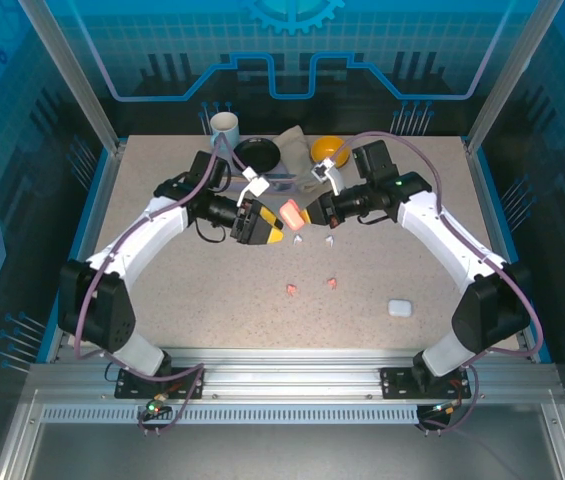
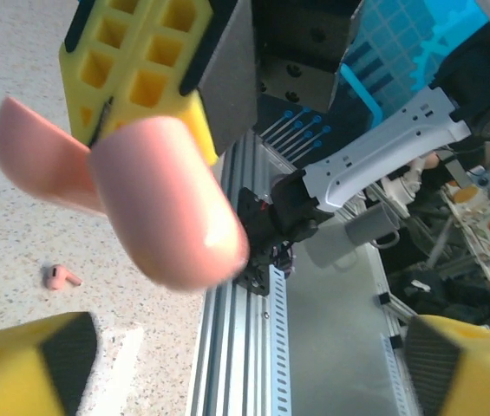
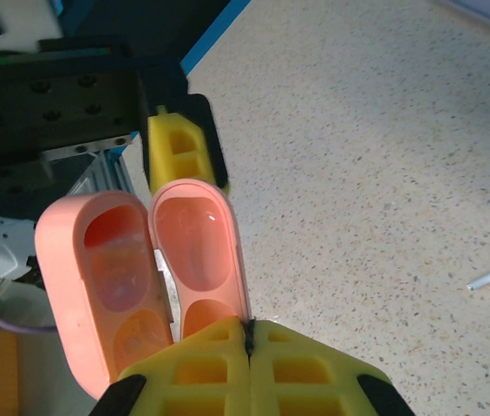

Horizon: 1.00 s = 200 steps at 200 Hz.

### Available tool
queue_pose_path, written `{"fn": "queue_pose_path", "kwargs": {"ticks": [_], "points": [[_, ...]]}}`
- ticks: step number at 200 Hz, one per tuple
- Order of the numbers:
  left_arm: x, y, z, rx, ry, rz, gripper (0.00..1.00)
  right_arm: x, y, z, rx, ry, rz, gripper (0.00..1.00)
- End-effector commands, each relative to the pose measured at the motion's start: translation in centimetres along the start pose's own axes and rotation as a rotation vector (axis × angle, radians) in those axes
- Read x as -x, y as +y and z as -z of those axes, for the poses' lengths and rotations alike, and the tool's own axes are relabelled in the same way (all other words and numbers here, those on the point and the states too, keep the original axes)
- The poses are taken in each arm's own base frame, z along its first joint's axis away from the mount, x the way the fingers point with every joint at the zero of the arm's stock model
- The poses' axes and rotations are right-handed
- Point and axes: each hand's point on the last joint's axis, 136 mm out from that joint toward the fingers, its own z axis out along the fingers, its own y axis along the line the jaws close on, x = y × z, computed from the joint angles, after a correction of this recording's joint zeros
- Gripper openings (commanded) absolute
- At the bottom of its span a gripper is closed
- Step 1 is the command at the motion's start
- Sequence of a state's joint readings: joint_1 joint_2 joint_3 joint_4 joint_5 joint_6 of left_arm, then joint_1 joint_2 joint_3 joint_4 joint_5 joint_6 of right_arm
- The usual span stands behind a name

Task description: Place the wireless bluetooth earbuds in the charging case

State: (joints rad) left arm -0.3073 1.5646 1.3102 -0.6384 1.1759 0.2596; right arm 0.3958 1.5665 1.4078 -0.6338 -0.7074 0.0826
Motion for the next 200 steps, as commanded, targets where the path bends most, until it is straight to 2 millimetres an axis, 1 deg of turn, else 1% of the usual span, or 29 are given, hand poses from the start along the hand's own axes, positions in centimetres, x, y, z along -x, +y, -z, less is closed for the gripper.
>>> {"fn": "queue_pose_path", "kwargs": {"ticks": [1, 12, 19, 30, 43, 53, 68, 96, 110, 122, 147, 166, 189, 200], "points": [[0.4, 0.9, 0.8, 0.107, -0.029, -0.035, 0.99, 1.0, -0.4, 1.3, -0.038, -0.054, -0.007, 0.0], [0.6, 1.4, 1.3, 0.179, -0.043, -0.05, 0.99, 1.1, -0.8, 1.6, -0.058, -0.062, -0.013, 0.0], [0.8, 1.4, 1.6, 0.219, -0.053, -0.07, 0.99, 1.1, -1.0, 1.8, -0.07, -0.066, -0.017, 0.0], [1.4, 1.7, 2.4, 0.309, -0.081, -0.098, 0.99, 1.0, -1.4, 2.2, -0.092, -0.076, -0.025, 0.0], [2.1, 1.6, 3.6, 0.409, -0.11, -0.15, 0.99, 1.0, -1.8, 2.7, -0.121, -0.089, -0.031, 0.0], [2.8, 1.9, 4.7, 0.507, -0.139, -0.169, 0.99, 1.0, -2.2, 3.1, -0.148, -0.099, -0.033, 0.0], [3.8, 1.7, 6.3, 0.618, -0.182, -0.204, 0.99, 0.7, -2.8, 3.6, -0.198, -0.102, -0.035, 0.0], [6.0, 3.1, 10.5, 0.877, -0.351, -0.14, 0.99, 0.7, -3.8, 4.5, -0.295, -0.114, -0.037, 0.0], [6.5, 3.3, 12.2, 0.964, -0.422, -0.115, 0.99, 0.5, -4.2, 4.9, -0.332, -0.122, -0.038, 0.0], [6.9, 3.0, 13.3, 1.01, -0.469, -0.126, 0.99, 0.6, -4.3, 5.3, -0.367, -0.133, -0.03, 0.0], [7.2, 1.6, 14.4, 1.054, -0.505, -0.238, 0.99, 0.5, -4.2, 5.8, -0.429, -0.142, -0.007, 0.0], [6.9, 1.0, 14.5, 1.066, -0.493, -0.313, 0.99, 0.8, -4.0, 6.0, -0.47, -0.149, 0.019, 0.0], [6.7, 1.7, 14.7, 1.105, -0.449, -0.325, 0.99, 1.0, -3.6, 5.7, -0.516, -0.136, 0.06, 0.0], [6.7, 2.5, 15.0, 1.135, -0.418, -0.278, 0.99, 1.1, -3.4, 5.4, -0.544, -0.121, 0.086, 0.0]]}}
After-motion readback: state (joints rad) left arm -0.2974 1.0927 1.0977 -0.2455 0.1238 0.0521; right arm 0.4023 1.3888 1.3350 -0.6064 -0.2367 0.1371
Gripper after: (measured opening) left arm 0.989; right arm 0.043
